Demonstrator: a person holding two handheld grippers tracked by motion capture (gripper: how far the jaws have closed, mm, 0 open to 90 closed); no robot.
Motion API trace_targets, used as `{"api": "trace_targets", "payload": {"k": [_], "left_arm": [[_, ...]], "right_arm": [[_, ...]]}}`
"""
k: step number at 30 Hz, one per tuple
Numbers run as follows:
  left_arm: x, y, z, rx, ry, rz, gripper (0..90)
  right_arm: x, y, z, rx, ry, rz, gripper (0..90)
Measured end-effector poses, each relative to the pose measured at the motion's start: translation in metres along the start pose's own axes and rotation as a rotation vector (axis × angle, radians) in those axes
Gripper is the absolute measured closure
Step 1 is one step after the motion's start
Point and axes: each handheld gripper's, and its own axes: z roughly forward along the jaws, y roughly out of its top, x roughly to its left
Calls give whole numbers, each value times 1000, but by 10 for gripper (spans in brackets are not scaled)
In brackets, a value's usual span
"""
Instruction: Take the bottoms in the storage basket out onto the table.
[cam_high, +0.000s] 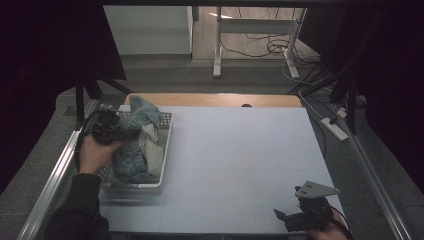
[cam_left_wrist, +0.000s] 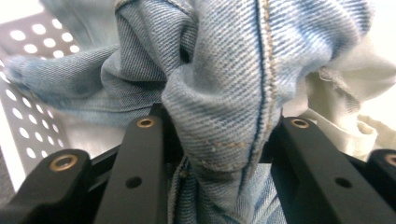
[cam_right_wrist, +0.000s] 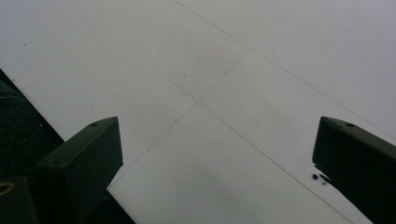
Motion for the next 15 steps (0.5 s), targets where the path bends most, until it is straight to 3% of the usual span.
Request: {"api": "trace_targets", "payload": {"k": [15], "left_arm": [[-14,8,-39,-165,-25,26,659]], "right_arm": [[0,0,0,-1,-1,1,19]]}}
